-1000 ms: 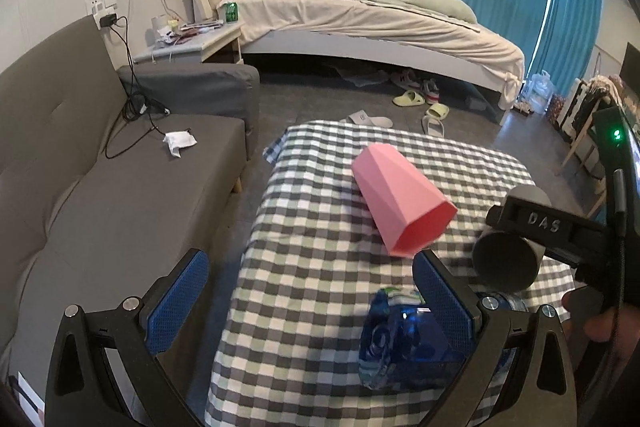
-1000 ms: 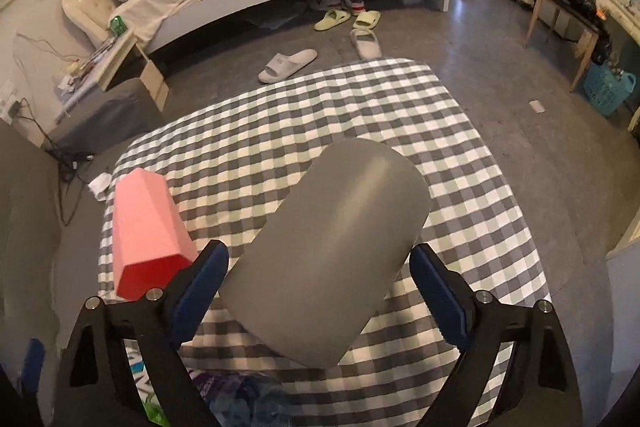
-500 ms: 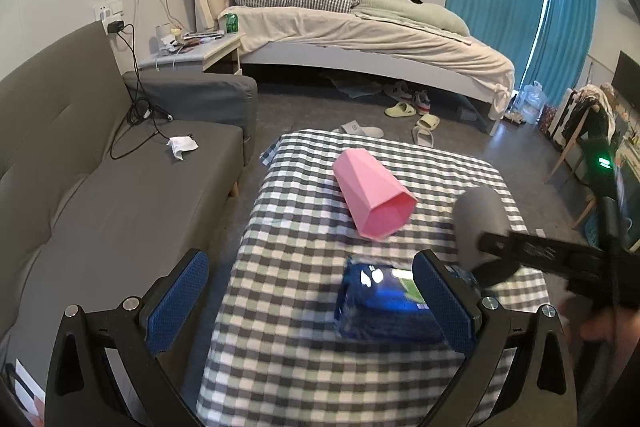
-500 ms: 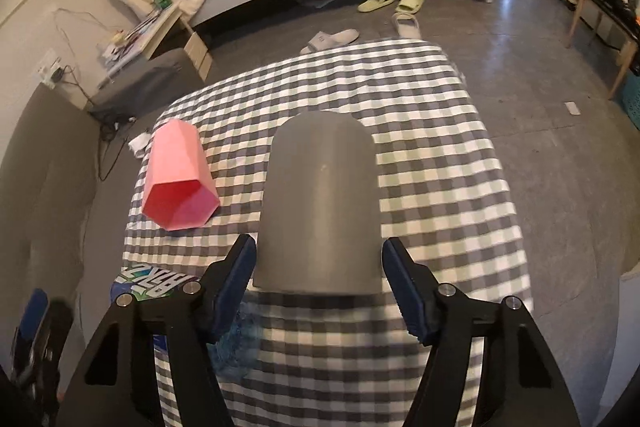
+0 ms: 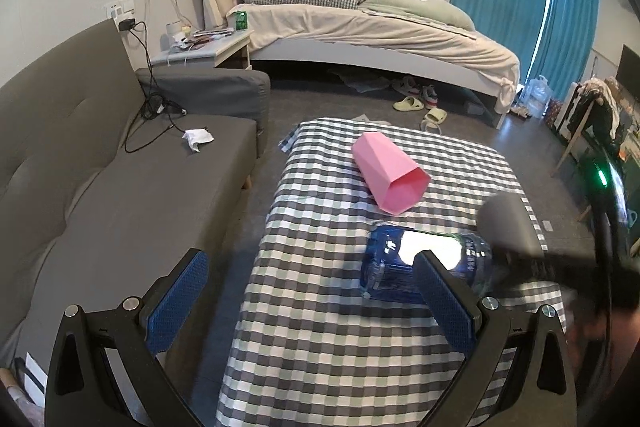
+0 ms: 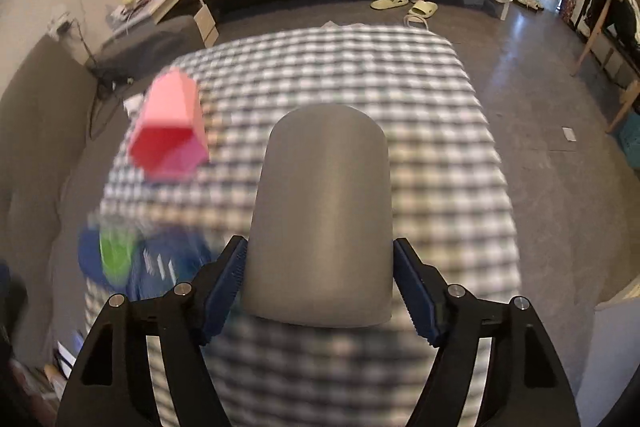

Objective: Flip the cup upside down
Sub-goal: 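Move the right tool to the grey cup and close around its body, then lift the grey cup with the right tool and rotate it rim-down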

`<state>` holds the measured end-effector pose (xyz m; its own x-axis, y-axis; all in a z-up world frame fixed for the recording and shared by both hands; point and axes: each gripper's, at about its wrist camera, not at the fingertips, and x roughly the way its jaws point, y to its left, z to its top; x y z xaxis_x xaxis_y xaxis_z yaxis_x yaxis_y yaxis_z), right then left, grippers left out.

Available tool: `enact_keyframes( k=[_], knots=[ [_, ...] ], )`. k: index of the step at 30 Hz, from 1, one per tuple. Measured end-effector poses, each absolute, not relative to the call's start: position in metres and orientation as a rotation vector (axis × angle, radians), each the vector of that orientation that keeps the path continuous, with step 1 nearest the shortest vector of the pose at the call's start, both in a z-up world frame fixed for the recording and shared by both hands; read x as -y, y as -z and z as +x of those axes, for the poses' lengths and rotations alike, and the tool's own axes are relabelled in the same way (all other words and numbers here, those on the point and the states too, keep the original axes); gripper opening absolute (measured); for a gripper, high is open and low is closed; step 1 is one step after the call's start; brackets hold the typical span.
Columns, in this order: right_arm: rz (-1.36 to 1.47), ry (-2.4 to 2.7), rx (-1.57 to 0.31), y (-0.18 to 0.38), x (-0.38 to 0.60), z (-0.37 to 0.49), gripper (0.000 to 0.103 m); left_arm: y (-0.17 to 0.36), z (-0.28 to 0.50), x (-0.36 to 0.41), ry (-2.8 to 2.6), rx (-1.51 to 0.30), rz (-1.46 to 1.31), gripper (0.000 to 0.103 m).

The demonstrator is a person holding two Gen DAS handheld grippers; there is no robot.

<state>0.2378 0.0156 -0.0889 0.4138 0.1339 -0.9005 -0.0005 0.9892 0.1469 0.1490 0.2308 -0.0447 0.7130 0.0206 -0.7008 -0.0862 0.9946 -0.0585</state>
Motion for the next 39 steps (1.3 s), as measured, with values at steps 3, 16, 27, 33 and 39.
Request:
enact_keyframes(
  k=[3,16,27,33,39],
  knots=[
    [0.142,-0.096,-1.155,0.089,-0.008,0.196,0.073,0.048,0.137,-0.224,-0.045,-0.781,-0.09,0.103],
    [0.07,-0.23,-1.147,0.089,-0.05,0.093,0.073,0.054,0.063,-0.22,-0.023,-0.79,-0.106,0.103],
    [0.019,-0.228,-0.984,0.043,-0.024,0.056,0.085,0.036,0.042,-0.199,-0.027,-0.774,-0.076,0.103],
    [0.034,-0.119,-0.897,0.021,0.027,0.055,0.085,0.036,0.045,-0.167,0.035,-0.819,-0.073,0.103],
    [0.0,-0.058,-0.854,0.012,0.063,0.059,0.085,0.054,0.059,-0.131,0.088,-0.924,-0.085,0.103]
  ],
)
